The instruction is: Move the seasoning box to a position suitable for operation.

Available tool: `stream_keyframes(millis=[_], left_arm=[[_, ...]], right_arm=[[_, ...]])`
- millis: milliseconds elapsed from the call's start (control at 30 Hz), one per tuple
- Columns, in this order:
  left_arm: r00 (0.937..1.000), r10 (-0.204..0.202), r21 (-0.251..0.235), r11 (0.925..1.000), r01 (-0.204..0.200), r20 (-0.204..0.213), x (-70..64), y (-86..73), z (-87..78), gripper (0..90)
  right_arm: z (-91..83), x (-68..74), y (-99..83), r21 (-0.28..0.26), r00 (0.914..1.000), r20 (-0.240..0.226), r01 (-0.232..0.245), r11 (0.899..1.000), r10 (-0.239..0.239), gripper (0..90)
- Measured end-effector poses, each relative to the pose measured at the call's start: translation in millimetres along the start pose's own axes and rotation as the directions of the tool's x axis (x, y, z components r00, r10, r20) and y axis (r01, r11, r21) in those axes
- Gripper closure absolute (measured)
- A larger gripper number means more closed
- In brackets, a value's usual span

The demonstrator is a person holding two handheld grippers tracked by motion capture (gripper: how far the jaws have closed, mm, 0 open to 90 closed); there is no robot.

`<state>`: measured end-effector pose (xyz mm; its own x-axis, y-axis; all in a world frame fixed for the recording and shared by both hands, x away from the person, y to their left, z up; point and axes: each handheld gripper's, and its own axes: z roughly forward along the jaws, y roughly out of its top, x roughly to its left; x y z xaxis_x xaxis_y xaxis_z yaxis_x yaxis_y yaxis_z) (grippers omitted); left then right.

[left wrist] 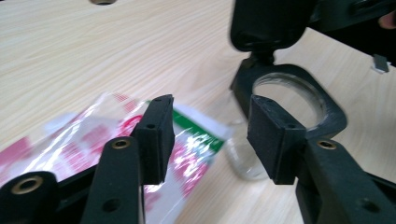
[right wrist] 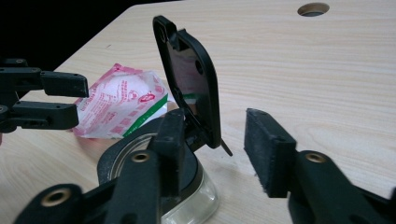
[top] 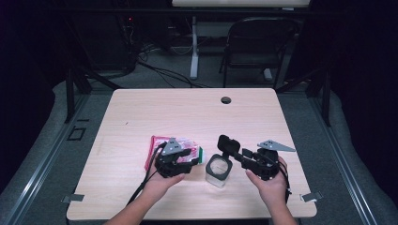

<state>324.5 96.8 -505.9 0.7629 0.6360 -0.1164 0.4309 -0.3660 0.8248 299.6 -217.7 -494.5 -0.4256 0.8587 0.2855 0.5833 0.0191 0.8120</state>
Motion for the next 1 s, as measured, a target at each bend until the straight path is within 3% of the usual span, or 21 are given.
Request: stream_keyframes(millis=[100,133,233,300,400,700,867,1000], left_arm=[[0.9998,0.001,0.01,1.0,-0.001,-0.02,7.1,-3.7,-4.8,49.1],[0.9993,-0.008,0.017,0.9998,0.009,-0.037,12.8,-7.4,-7.7,48.9],[0.9977,-0.025,0.03,0.9992,0.026,-0.063,21.7,-13.8,-13.6,48.1],[0.9957,-0.036,0.028,0.9989,0.038,-0.086,29.4,-20.0,-18.9,47.0],[0.995,-0.048,0.024,0.9985,0.05,-0.088,33.1,-23.3,-21.6,46.3],[0.9932,-0.03,0.039,0.9986,0.034,-0.113,41.8,-36.6,-24.3,47.3],[0.9933,-0.017,0.051,0.9984,0.022,-0.114,42.2,-37.8,-23.9,47.7],[0.9918,-0.017,0.053,0.9983,0.024,-0.127,42.4,-40.0,-24.7,48.0]], right_arm=[[-0.5,0.7,0.6,-0.012,1.0,-0.001,0.008,1.0,-0.008,50.9],[-0.5,1.1,-0.2,-0.016,0.9974,0.05,0.053,0.998,-0.052,48.8],[-0.9,0.6,-2.0,-0.009,0.9934,0.072,0.091,0.996,-0.09,53.6],[-2.4,-0.5,-3.2,-0.015,0.9944,0.073,0.078,0.997,-0.077,57.0],[-2.7,-1.5,-3.9,-0.013,0.9958,0.058,0.071,0.997,-0.07,57.2],[-5.6,-0.5,-5.8,-0.046,0.9961,0.062,0.065,0.997,-0.062,49.3],[-6.7,-1.8,-7.9,-0.038,0.9964,0.07,0.05,0.998,-0.047,52.9],[-7.8,-1.8,-8.9,-0.028,0.9957,0.067,0.066,0.997,-0.064,57.0]])
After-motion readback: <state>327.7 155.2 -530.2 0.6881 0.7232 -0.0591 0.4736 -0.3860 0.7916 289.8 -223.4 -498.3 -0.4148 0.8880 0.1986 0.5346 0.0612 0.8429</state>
